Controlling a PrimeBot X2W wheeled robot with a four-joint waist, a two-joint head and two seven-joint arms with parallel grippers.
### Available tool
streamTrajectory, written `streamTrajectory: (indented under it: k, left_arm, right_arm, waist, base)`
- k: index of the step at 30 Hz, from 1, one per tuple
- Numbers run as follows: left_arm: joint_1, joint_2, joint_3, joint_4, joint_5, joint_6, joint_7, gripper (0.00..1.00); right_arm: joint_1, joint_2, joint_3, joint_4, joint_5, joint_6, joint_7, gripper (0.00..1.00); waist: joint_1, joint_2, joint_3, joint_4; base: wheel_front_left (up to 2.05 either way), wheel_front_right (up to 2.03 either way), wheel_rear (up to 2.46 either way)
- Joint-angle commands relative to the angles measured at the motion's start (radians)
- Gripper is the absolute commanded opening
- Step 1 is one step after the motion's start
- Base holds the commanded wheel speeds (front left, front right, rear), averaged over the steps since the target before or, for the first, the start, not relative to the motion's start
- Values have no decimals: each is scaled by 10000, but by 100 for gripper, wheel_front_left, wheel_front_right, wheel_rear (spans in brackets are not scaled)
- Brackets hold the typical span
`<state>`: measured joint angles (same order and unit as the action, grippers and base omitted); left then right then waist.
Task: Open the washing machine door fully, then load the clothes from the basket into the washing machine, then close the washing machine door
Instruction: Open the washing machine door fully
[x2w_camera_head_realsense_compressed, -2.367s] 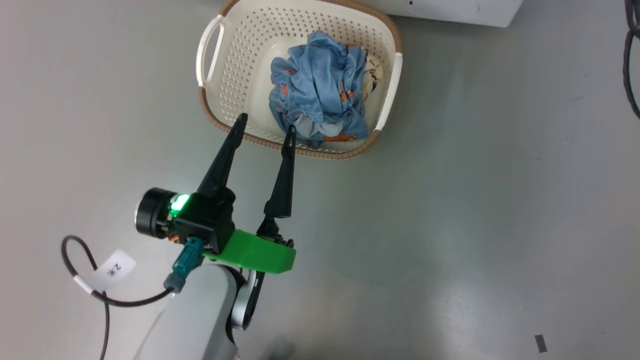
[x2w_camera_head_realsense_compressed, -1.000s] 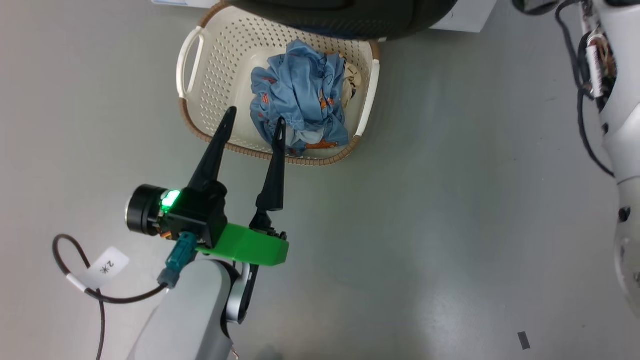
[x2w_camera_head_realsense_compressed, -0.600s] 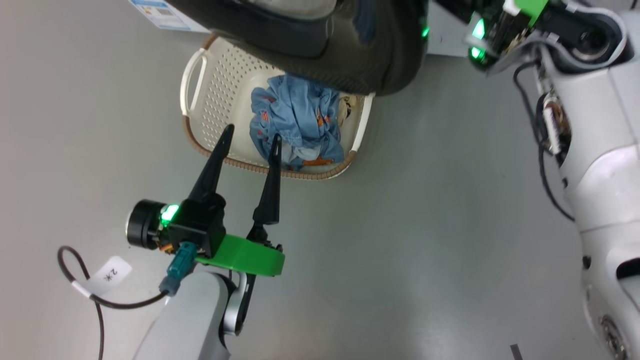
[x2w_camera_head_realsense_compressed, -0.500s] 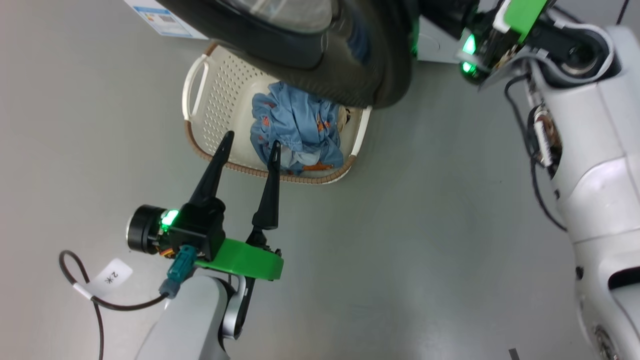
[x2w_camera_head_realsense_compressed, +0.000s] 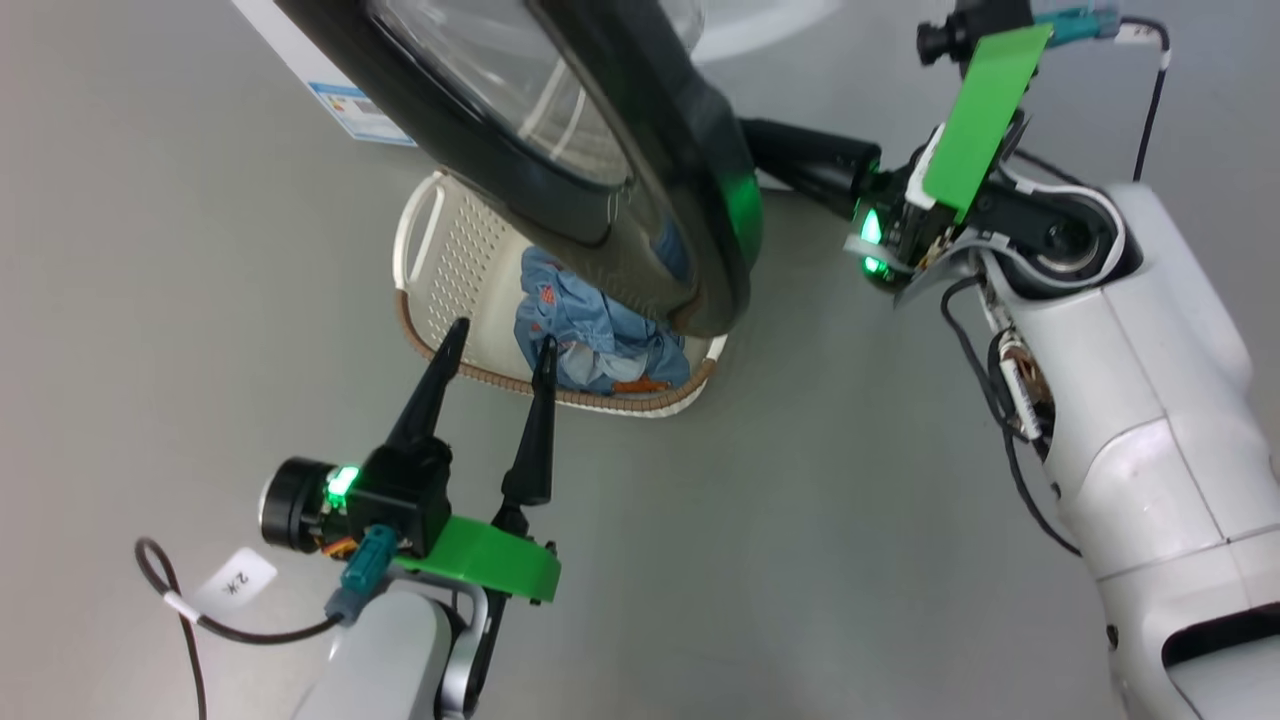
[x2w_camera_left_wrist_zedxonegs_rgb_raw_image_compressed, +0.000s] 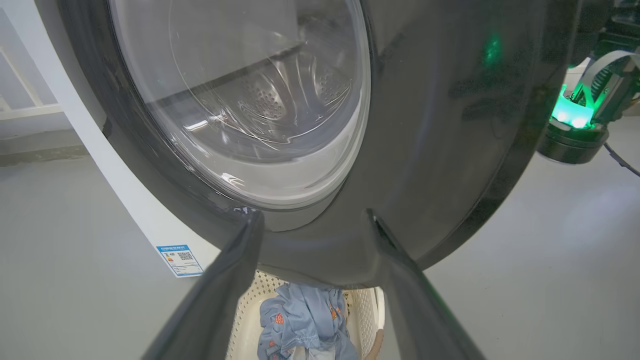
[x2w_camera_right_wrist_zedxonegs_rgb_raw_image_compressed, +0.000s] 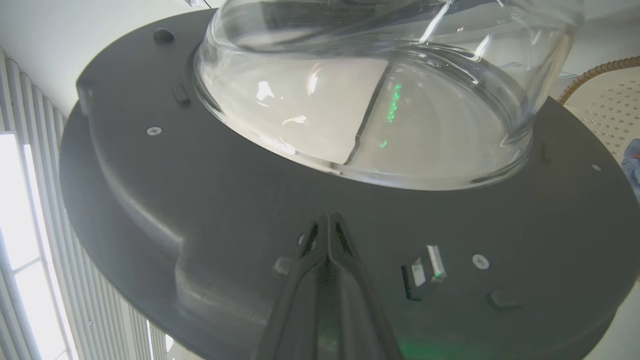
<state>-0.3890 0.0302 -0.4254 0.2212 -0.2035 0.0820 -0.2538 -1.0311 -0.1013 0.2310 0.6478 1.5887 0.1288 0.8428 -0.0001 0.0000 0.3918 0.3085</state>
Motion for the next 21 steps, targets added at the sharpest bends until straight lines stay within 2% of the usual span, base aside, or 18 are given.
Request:
streamTrajectory:
  k: [1,21]
  left_arm:
    - [105,200,345,-142,152,-99,-80,100]
    - [772,200,381,109,188,-329,-80,100]
  right_arm:
    - [78,444,176,-391,164,19,-23,0]
    - [1158,509,1850,-446,1564,19,-826,0]
  waist:
    - [1,0,-166,54]
    - [1,0,-1155,359]
  base:
    - [0,0,0]
    - [0,0,0]
